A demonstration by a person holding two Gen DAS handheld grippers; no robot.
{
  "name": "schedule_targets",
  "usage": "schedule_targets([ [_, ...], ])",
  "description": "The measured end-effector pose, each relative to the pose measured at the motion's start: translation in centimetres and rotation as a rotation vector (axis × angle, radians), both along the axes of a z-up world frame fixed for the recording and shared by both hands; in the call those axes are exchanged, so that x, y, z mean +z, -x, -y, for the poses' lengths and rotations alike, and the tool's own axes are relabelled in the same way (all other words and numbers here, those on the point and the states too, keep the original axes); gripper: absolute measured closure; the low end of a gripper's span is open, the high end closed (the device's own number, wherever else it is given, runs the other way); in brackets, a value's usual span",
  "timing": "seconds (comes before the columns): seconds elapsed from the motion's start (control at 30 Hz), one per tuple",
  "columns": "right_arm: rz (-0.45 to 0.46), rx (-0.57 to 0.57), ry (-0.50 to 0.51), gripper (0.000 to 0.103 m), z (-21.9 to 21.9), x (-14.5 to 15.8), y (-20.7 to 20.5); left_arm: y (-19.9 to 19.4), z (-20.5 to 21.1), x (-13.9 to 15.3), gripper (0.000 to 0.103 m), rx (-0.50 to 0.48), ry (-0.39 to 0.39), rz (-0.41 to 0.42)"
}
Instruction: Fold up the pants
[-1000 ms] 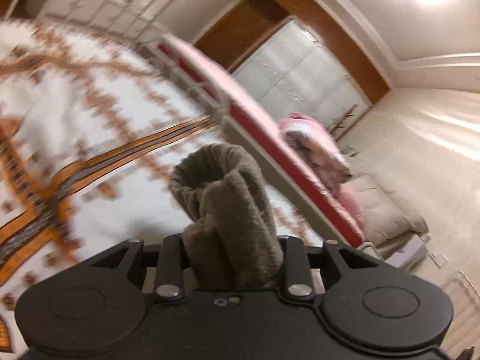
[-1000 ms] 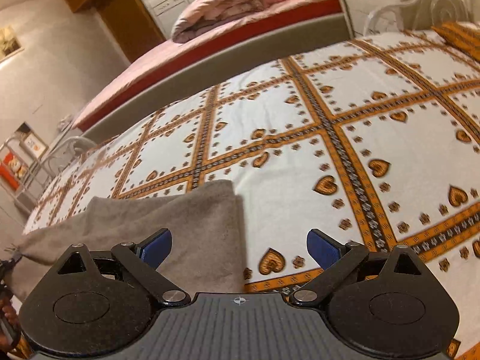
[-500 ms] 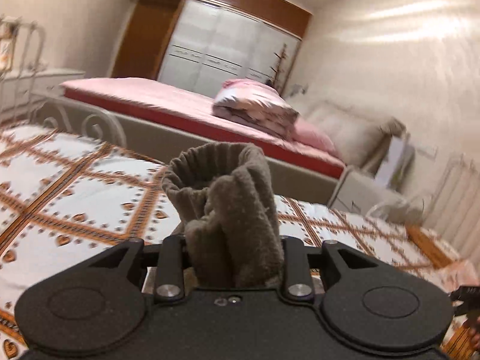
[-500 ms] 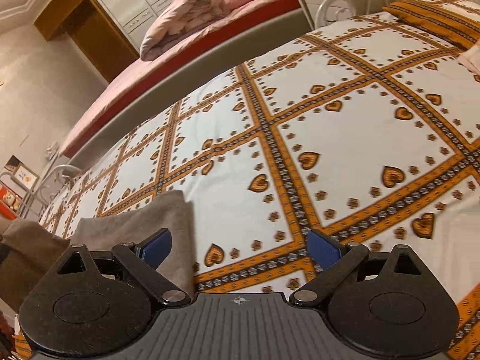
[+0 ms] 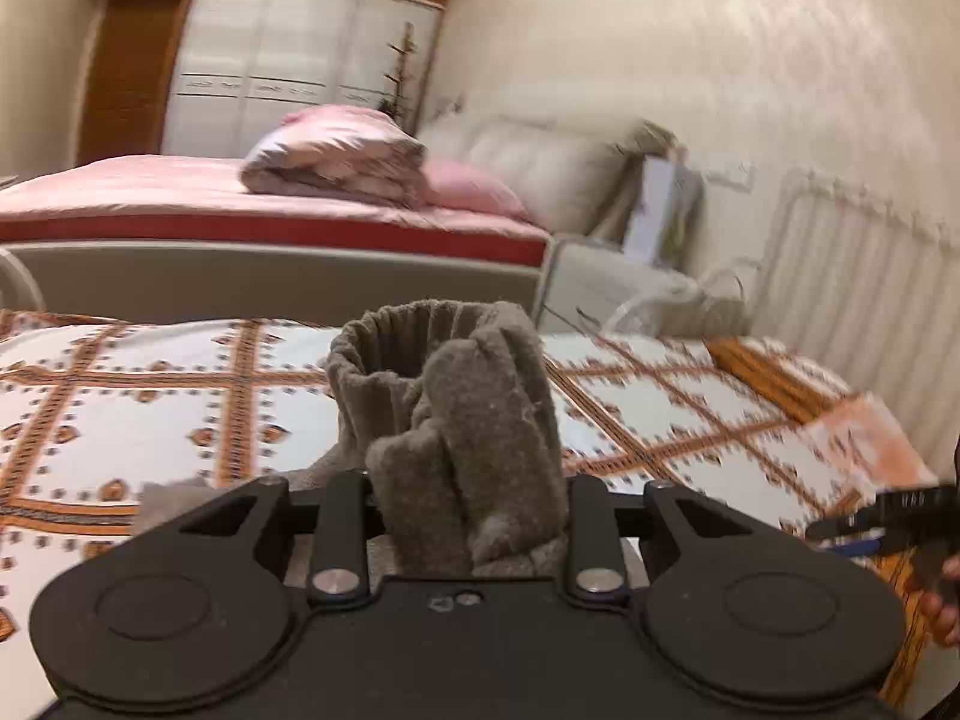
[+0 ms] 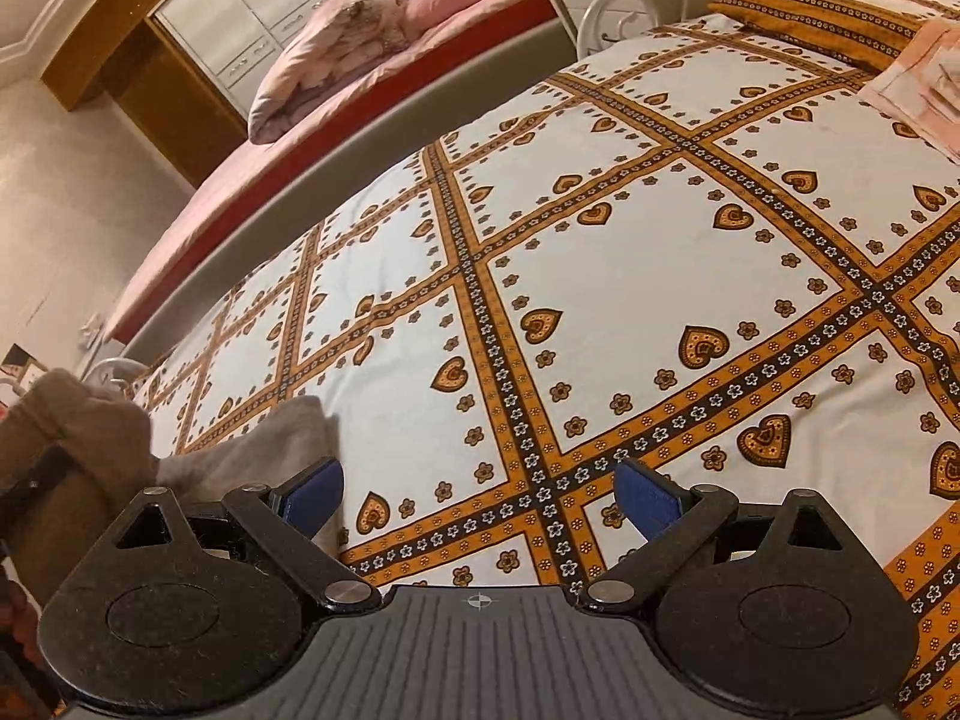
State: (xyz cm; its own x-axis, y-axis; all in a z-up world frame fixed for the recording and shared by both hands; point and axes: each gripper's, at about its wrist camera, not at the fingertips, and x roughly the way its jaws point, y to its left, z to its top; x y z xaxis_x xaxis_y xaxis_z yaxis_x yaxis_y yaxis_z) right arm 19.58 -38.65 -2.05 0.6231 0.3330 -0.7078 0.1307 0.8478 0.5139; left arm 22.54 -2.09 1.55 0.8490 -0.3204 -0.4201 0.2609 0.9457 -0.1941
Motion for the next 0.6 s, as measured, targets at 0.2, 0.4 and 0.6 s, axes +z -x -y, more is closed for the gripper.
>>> schedule_targets([
  [0.2,-0.013,0.012,0.006,0.007,-0.2,-0.2,-0.5,-1.1,4.1,-2.0,0.079,-0.077,-0.073,-0.070],
  [0.4,-0.020,0.030,0.025,0.007,-0.9,-0.4,-0.8,-1.0,5.6,-2.9,0.018,-0.166,0.003,-0.082],
  [0.6,-0.007,0.041,0.015,0.007,-1.0,-0.2,-0.6,-0.6,2.4,-2.4,0.024,-0.108,0.060,-0.097],
])
